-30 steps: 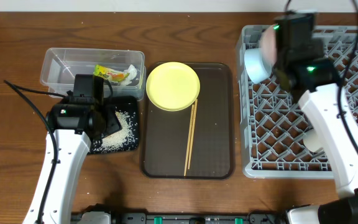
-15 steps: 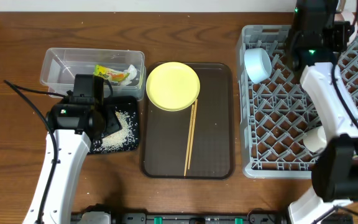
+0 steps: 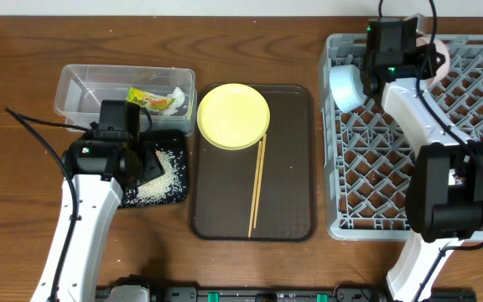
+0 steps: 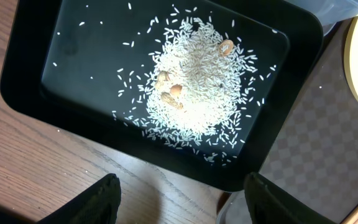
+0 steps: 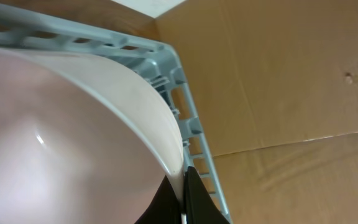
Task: Sort waste into correct bins and load items into the dishwasher rack
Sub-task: 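Carry the white bowl into the rack beside the blue bowl, then release the white bowl and move the right gripper to the yellow plate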
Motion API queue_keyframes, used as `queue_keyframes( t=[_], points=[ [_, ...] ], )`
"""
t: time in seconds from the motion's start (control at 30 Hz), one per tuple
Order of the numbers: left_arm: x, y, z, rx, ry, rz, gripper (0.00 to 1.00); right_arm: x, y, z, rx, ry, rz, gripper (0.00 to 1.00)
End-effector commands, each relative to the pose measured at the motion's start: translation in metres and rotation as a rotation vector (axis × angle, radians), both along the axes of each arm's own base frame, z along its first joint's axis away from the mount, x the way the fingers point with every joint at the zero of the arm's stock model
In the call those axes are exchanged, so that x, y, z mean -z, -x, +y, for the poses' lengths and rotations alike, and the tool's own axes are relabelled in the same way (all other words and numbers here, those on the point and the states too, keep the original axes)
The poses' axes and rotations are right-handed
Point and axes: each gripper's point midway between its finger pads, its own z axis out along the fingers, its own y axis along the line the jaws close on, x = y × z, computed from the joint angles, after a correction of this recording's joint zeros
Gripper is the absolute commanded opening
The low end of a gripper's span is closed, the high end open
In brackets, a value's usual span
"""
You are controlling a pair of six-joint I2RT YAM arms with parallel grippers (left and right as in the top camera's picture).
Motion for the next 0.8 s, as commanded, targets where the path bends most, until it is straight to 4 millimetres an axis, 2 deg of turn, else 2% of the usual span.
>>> queue_keyframes(
  t=[0.0,0.2,0.4,0.47,0.5,0.63,0.7,0.77],
  points=[
    [-0.002,-0.002,0.003,-0.012,-0.013,-0.004,0.66,0.028,-0.006,0.021,-0.055,-0.091,0.003,0.01],
    [-0.002,-0.002,0.003,-0.012,-0.013,-0.004,0.67,0.039,0.005,0.036,-0.048,-0.120,0.028,0.03],
    [-0.002,-0.002,0.003,-0.012,-0.013,-0.004,0.67,0.041,0.019,0.047,-0.023,-0.178,0.007,0.15],
    [-0.002,-0.002,0.003,-0.012,-0.013,-0.004,0.66,0.036,0.022,0.053,-0.038,-0.211,0.007,0.22],
    [-0.002,-0.002,0.003,-0.012,-0.013,-0.004,0.66,0.033,0.023,0.055,-0.047,-0.226,0.005,0.31],
    [-0.002,-0.002,0.003,-0.012,-0.013,-0.004,0.66,0.004,0.026,0.070,-0.115,-0.340,-0.055,0.48],
    [-0.002,-0.002,0.003,-0.012,-0.013,-0.004,0.67,-0.007,0.024,0.088,-0.197,-0.463,-0.082,0.49],
    [-0.002,-0.002,0.003,-0.012,-0.013,-0.005,0.66,-0.015,0.021,0.119,-0.328,-0.639,-0.088,0.48]
  ],
)
